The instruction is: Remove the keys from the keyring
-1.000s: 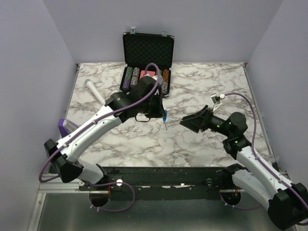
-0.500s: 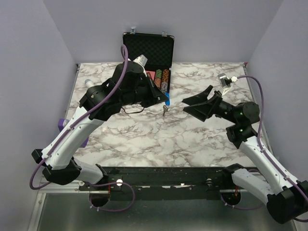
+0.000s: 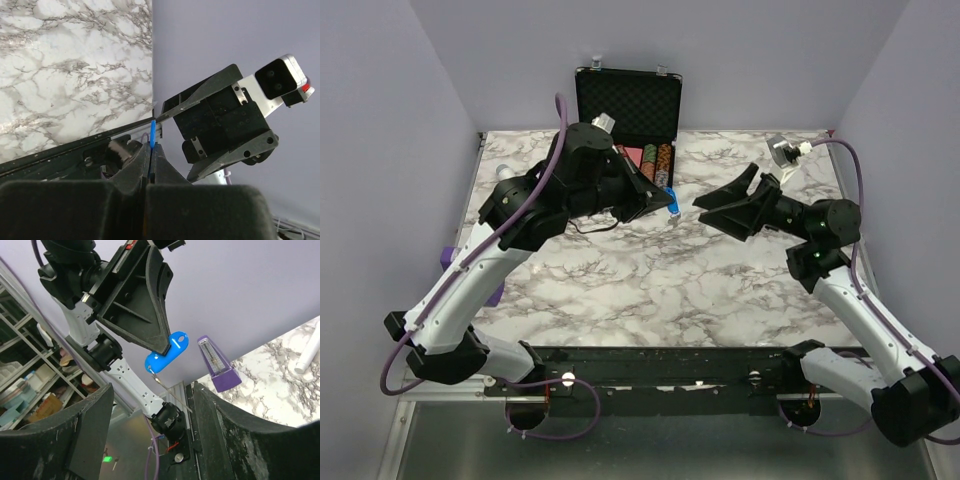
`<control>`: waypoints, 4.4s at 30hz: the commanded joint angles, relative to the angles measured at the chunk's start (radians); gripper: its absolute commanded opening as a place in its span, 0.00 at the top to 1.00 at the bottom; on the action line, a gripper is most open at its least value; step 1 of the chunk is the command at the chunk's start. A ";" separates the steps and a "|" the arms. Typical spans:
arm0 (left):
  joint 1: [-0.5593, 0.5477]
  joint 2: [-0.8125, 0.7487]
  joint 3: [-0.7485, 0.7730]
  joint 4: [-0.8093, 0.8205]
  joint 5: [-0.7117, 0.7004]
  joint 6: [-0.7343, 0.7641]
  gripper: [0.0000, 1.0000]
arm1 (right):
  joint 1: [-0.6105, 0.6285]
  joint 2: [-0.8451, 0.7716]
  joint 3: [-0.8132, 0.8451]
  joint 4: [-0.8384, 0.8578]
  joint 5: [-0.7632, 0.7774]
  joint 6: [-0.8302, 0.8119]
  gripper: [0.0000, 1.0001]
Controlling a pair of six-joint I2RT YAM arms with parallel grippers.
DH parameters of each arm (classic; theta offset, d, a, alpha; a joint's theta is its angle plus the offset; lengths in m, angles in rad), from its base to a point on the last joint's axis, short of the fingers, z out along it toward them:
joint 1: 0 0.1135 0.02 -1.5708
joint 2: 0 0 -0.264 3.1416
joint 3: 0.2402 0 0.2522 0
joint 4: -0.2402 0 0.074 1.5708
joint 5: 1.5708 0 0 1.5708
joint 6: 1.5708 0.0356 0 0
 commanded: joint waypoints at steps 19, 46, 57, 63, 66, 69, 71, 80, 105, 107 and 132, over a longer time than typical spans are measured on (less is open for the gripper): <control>-0.002 -0.053 -0.048 0.061 -0.035 -0.192 1.00 | 0.131 0.048 0.104 -0.144 0.053 -0.159 0.44; 0.001 -0.104 -0.148 0.142 -0.096 -0.213 1.00 | 0.159 0.062 0.104 -0.198 0.088 -0.205 0.65; 0.001 -0.109 -0.169 0.151 -0.096 -0.221 1.00 | 0.170 0.062 0.105 -0.188 0.103 -0.209 0.65; -0.001 -0.110 -0.177 0.156 -0.096 -0.226 1.00 | 0.173 0.063 0.105 -0.191 0.105 -0.212 0.68; 0.002 -0.110 -0.180 0.156 -0.096 -0.226 1.00 | 0.174 0.065 0.102 -0.194 0.105 -0.217 0.71; 0.002 -0.112 -0.186 0.158 -0.096 -0.226 1.00 | 0.176 0.065 0.100 -0.199 0.107 -0.223 0.76; 0.002 -0.115 -0.193 0.162 -0.098 -0.229 1.00 | 0.176 0.065 0.097 -0.201 0.103 -0.223 0.79; 0.001 -0.122 -0.199 0.165 -0.105 -0.236 1.00 | 0.179 0.059 0.085 -0.201 0.102 -0.225 0.78; 0.002 -0.142 -0.232 0.197 -0.107 -0.250 1.00 | 0.187 0.062 0.093 -0.221 0.113 -0.237 0.75; 0.002 -0.144 -0.234 0.200 -0.107 -0.250 1.00 | 0.187 0.060 0.094 -0.219 0.113 -0.239 0.77; 0.010 -0.184 -0.318 0.239 -0.113 -0.253 0.76 | 0.191 0.049 0.102 -0.280 0.105 -0.255 0.99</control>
